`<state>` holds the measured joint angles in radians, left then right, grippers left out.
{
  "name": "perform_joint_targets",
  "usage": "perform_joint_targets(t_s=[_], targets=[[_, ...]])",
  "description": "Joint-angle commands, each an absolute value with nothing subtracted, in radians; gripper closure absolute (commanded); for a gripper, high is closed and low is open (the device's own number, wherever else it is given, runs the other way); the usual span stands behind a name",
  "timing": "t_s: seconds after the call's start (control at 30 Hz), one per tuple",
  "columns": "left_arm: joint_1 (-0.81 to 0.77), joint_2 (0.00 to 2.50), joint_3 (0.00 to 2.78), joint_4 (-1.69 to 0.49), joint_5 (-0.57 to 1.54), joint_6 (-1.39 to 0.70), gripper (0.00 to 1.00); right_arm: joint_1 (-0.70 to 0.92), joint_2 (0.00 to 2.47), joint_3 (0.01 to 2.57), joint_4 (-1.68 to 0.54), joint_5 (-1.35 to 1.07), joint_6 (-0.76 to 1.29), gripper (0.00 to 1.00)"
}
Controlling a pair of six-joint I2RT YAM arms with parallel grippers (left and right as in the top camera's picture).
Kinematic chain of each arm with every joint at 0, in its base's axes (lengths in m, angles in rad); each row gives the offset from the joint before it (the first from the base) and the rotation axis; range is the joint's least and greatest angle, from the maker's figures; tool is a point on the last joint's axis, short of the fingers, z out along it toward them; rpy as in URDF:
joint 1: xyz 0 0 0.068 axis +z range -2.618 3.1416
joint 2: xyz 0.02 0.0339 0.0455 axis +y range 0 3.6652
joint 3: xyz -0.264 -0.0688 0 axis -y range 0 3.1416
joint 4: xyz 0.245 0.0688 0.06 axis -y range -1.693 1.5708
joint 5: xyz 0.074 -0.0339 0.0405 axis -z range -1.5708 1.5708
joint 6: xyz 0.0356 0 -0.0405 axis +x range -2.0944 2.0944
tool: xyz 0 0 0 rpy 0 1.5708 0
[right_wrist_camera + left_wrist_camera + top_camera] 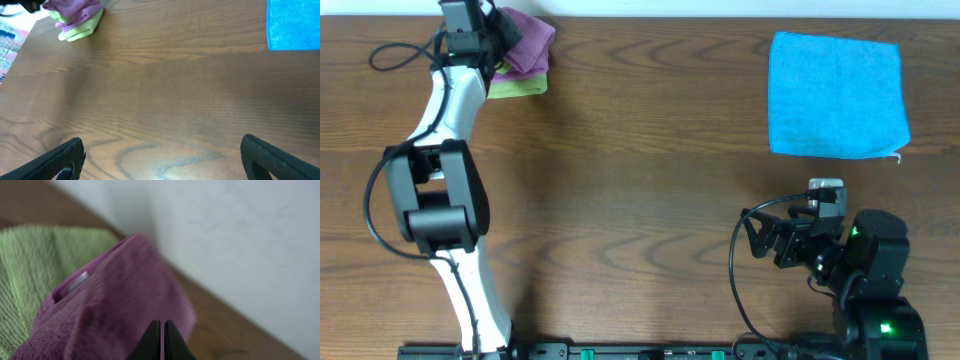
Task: Fold the cloth
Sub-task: 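Lower the pink cloth onto the stack and adjust it with the left gripper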
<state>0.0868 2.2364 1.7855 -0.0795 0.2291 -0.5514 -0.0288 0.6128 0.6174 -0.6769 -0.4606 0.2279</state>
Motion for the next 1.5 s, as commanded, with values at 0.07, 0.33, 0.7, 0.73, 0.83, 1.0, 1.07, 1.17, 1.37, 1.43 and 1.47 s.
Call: perform_joint_targets(t_s=[0.07,0.33,0.7,0.73,0.83,1.0,1.07,1.17,1.37,1.43,1.47], targets=[[0.086,2.27,1.803,-0.102,0.131,-0.565,0.94,-0.038,0.609,0.612,-0.678,-0.471,0.239,0.01],[0.091,2.27,1.803,-0.181,-0.011,-0.553,0.94,-0.038,0.609,0.612,-0.678,-0.471,0.239,0.01],[0.109,2.27,1.803,-0.234,-0.064,-0.546,0.94,-0.038,0.609,0.612,-0.678,-0.471,0.239,0.01],[0.111,2.27,1.803,-0.236,-0.064,-0.546,0.94,-0.038,0.609,0.612,-0.678,-0.471,0.239,0.01],[0.115,2.27,1.803,-0.235,-0.064,-0.546,0.94,-0.038,0.609,0.612,-0.678,-0.471,0.239,0.01],[0.118,2.27,1.803,-0.23,-0.058,-0.546,0.94,-0.038,0.609,0.612,-0.678,-0.471,0.239,0.01],[0.118,2.267,1.803,-0.225,-0.047,-0.546,0.94,-0.038,0.609,0.612,-0.678,-0.471,0.239,0.01],[0.118,2.26,1.804,-0.22,-0.012,-0.529,0.94,-0.038,0.609,0.612,-0.678,-0.471,0.239,0.01],[0.118,2.229,1.804,-0.221,0.027,-0.516,0.93,-0.038,0.609,0.612,-0.678,-0.471,0.239,0.01],[0.118,2.213,1.804,-0.226,0.028,-0.516,0.93,-0.038,0.609,0.612,-0.678,-0.471,0.239,0.01],[0.118,2.204,1.804,-0.228,0.028,-0.515,0.93,-0.038,0.609,0.612,-0.678,-0.471,0.239,0.01]])
